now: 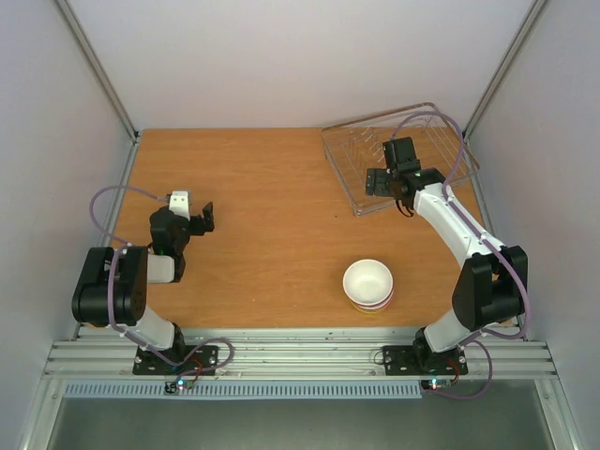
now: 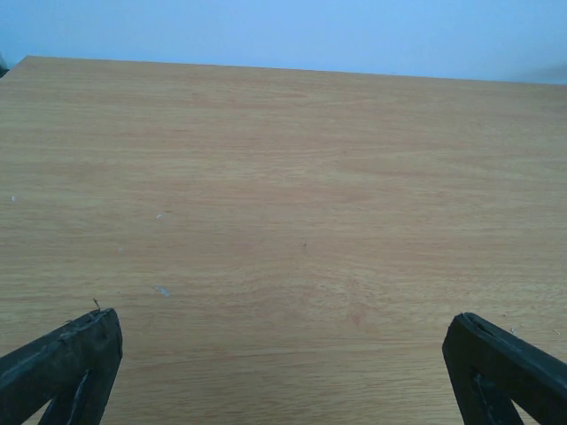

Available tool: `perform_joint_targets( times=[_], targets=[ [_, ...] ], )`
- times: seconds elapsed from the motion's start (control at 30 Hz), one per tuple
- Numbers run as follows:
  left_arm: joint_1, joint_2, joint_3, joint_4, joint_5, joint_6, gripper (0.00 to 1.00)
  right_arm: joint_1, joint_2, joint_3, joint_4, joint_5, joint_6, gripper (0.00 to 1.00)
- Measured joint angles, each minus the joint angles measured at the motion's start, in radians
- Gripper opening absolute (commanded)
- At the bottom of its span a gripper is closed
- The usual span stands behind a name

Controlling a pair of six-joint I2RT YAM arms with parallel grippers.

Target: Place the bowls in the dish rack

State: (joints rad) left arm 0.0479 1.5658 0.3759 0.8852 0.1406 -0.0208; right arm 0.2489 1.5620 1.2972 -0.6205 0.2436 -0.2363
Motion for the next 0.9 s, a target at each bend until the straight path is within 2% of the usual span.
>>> perform_joint_targets(
  times=[0.53, 0.7, 0.8, 0.9],
  targets=[
    [0.0, 0.0, 0.0, -0.002, 0.0, 0.0, 0.99, 0.0, 0.013, 0.0, -0.016, -0.007, 0.0, 0.98],
    [0.0, 0.0, 0.0, -0.003, 0.0, 0.003, 0.99, 0.026, 0.074, 0.028, -0.023, -0.087, -0.007, 0.88],
    [0.0, 0.0, 0.0, -0.003, 0.0, 0.003, 0.99, 0.071, 0.156, 0.092, -0.033, -0.114, -0.015, 0.76],
    [0.0, 0.0, 0.0, -0.003, 0.0, 0.003, 0.99, 0.105, 0.233, 0.156, -0.042, -0.126, -0.021, 0.69]
  ],
)
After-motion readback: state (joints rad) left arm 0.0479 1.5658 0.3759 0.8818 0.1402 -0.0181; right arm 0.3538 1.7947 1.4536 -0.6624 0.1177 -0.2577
